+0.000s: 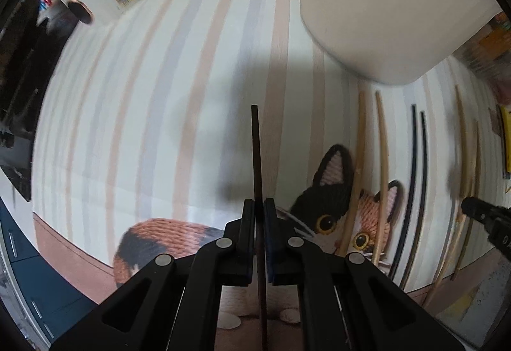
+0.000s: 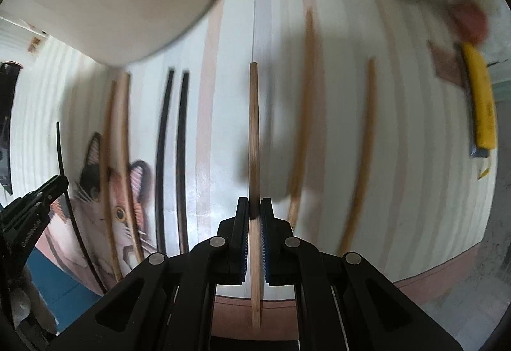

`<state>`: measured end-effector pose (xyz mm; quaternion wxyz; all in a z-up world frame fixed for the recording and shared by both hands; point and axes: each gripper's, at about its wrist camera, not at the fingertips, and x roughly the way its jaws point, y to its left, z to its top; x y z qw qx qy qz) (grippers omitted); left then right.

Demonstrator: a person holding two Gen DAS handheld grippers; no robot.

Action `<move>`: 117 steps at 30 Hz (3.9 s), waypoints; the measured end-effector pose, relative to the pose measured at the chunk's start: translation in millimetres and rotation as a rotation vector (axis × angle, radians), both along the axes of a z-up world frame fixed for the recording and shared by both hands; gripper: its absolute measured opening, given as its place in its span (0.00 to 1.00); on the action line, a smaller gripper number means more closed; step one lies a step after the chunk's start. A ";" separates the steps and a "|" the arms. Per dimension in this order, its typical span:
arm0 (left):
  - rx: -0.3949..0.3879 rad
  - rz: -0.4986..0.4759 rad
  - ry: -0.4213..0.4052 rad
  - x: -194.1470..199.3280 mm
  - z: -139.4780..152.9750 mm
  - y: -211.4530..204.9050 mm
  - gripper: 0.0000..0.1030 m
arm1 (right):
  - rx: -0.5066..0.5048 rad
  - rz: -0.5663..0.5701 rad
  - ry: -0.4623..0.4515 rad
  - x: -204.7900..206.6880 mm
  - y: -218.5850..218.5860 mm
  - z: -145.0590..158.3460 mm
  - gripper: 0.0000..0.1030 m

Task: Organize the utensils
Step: 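Lift both chopsticks upright and carry them over the beige holder, then drop both chopsticks into the holder by opening both tools, then grasp a wooden chopstick with the left tool while the right tool grasps another wooden chopstick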

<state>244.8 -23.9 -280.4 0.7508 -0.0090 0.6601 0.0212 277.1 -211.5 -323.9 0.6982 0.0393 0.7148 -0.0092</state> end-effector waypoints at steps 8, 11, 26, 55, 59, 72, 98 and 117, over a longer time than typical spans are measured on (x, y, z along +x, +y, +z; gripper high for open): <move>-0.013 0.023 -0.146 -7.4 56.5 5.5 0.03 | 0.035 0.004 -0.145 5.1 6.6 47.6 0.07; -0.011 0.038 -0.186 -10.2 70.8 5.1 0.03 | 0.063 0.002 -0.185 4.3 5.8 63.0 0.07; 0.021 0.034 -0.396 -14.3 146.5 8.3 0.03 | 0.120 0.016 -0.385 -6.6 -0.5 141.3 0.07; -0.084 -0.002 -0.760 13.3 352.8 9.6 0.02 | 0.295 0.091 -0.692 53.3 19.4 339.2 0.07; -0.107 -0.025 -0.786 32.9 373.1 -0.4 0.02 | 0.280 0.055 -0.749 75.2 10.7 361.5 0.07; -0.185 -0.087 -0.640 117.5 332.1 -38.3 0.02 | 0.202 -0.049 -0.806 139.7 11.5 331.9 0.07; -0.074 0.049 -0.603 67.0 298.6 -3.5 1.00 | 0.149 -0.140 -0.700 76.9 -40.9 289.4 0.65; -0.030 0.052 -0.166 11.0 73.6 -26.5 0.97 | 0.105 -0.211 -0.314 10.9 -73.8 102.5 0.43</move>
